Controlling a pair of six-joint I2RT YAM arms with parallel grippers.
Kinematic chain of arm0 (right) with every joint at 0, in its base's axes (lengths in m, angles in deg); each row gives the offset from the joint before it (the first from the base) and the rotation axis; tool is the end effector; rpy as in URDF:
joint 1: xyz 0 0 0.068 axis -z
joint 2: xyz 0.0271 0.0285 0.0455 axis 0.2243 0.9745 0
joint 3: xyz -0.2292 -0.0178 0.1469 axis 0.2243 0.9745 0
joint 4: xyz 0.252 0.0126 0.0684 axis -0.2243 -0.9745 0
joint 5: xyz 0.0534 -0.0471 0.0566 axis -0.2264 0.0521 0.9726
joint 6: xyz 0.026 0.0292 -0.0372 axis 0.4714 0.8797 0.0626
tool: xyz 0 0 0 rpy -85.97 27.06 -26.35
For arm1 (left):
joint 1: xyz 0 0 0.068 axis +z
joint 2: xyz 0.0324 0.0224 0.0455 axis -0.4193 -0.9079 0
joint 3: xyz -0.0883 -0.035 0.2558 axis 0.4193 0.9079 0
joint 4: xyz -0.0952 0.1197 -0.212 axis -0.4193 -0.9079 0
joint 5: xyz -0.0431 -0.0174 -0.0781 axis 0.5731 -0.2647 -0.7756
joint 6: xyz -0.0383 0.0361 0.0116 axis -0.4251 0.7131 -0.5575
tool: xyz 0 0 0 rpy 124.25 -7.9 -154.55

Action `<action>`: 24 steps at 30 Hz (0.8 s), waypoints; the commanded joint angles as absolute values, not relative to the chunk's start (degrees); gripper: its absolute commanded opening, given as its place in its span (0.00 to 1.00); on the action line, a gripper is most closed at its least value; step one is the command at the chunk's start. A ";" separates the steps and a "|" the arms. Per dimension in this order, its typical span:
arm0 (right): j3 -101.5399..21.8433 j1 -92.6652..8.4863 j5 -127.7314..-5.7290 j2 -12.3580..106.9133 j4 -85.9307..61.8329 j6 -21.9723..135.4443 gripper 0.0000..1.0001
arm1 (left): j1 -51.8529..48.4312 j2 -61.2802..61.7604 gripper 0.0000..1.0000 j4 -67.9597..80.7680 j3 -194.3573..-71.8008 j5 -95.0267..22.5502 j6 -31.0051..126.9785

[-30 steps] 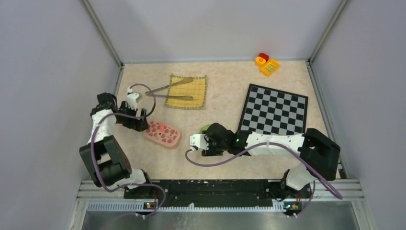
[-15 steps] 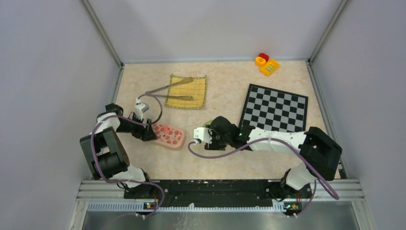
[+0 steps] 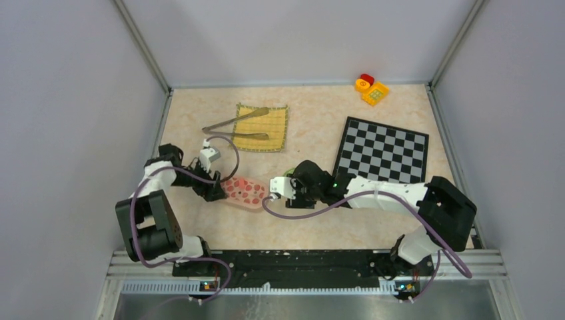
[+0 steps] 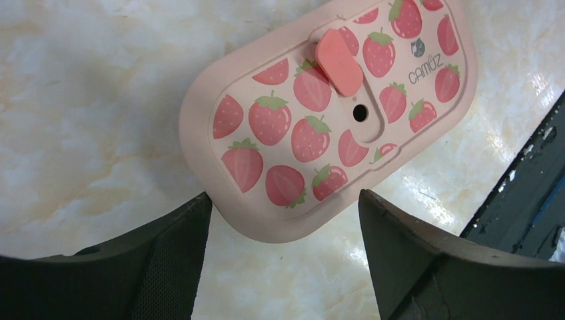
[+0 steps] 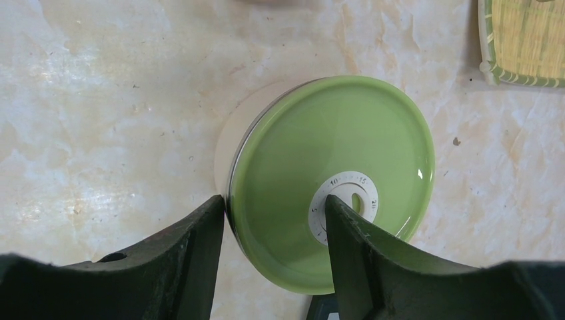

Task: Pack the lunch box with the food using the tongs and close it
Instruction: Move the packing box to the center of the board, then reset both arms

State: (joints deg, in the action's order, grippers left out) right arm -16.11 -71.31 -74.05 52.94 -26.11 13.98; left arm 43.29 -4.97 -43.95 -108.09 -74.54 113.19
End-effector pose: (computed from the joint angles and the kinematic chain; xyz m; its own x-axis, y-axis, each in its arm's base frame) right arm 0.1634 0.2653 0.2029 0.1778 -0.8303 -0.5282 -0.9249 0.0423 -0.3778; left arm 0.2250 0.0481 0.1916 -0.6521 0.3655 -0.6642 0.6851 0.6593 -0.3097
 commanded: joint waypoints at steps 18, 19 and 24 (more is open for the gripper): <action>-21.51 -69.38 -67.19 44.18 -35.45 18.81 0.78 | 35.23 -2.11 0.99 -43.72 -114.09 -74.35 106.81; -22.33 -68.58 -66.39 43.28 -35.35 19.74 0.80 | 35.37 -2.01 0.99 -44.32 -116.04 -74.01 106.21; -28.69 -62.11 -61.31 40.97 -36.38 24.96 0.89 | 35.68 -0.58 0.99 -42.89 -125.18 -70.88 98.81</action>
State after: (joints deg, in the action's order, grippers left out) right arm -21.84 -67.24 -66.12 44.81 -37.36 19.40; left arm 35.27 -3.68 -44.30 -117.95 -72.20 105.70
